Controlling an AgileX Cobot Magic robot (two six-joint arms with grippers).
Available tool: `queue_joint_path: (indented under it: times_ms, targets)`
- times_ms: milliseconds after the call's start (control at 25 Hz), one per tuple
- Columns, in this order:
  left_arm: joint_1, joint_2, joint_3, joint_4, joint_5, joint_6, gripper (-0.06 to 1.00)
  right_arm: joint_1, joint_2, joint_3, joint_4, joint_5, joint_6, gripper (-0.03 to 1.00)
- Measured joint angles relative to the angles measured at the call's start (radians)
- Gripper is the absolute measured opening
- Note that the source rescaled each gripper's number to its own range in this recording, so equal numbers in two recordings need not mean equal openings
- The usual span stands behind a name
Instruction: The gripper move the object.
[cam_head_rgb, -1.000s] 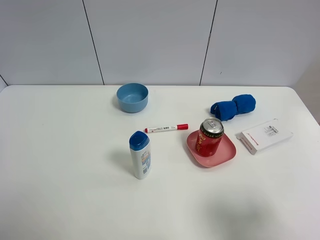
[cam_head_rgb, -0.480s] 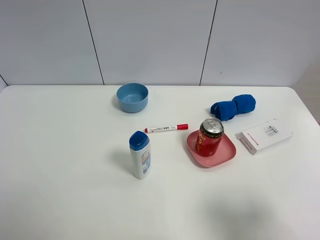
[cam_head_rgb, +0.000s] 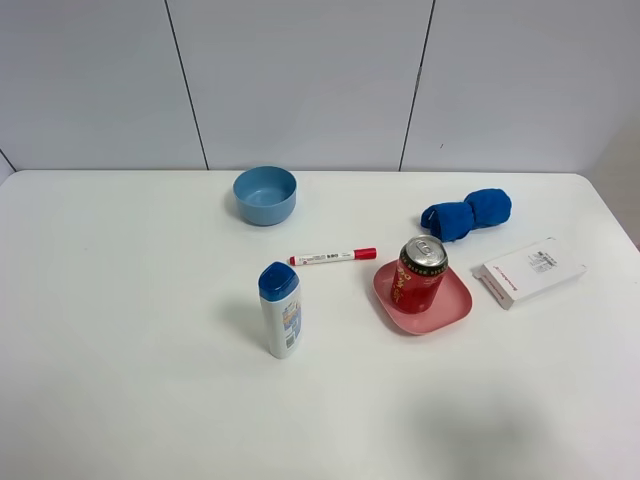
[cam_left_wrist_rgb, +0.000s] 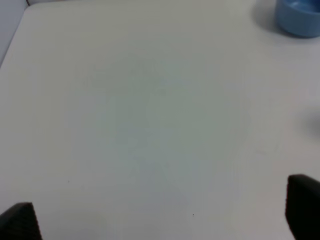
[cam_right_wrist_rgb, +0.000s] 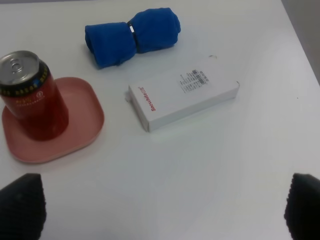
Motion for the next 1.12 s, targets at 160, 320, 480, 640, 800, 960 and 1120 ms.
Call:
queue_joint_path:
  times_ms: [160,320,480,640,800,960,1120]
  targets:
    - [0.000,-0.012,0.004,0.001,-0.002,-0.005,1.00,0.000,0.000,0.000,0.000,0.000,0.000,1.00]
    - [0.000,-0.053,0.004,0.001,-0.002,-0.006,1.00,0.000,0.000,0.000,0.000,0.000,0.000,1.00]
    - [0.000,-0.056,0.004,0.001,-0.002,-0.006,1.00,0.000,0.000,0.000,0.000,0.000,0.000,1.00]
    - [0.000,-0.056,0.004,0.001,-0.002,-0.006,1.00,0.000,0.000,0.000,0.000,0.000,0.000,1.00]
    - [0.000,-0.056,0.004,0.001,-0.002,-0.007,1.00,0.000,0.000,0.000,0.000,0.000,0.000,1.00]
    - [0.000,-0.056,0.004,0.001,-0.002,-0.007,1.00,0.000,0.000,0.000,0.000,0.000,0.000,1.00]
    - [0.000,-0.056,0.004,0.001,-0.002,-0.007,1.00,0.000,0.000,0.000,0.000,0.000,0.000,1.00]
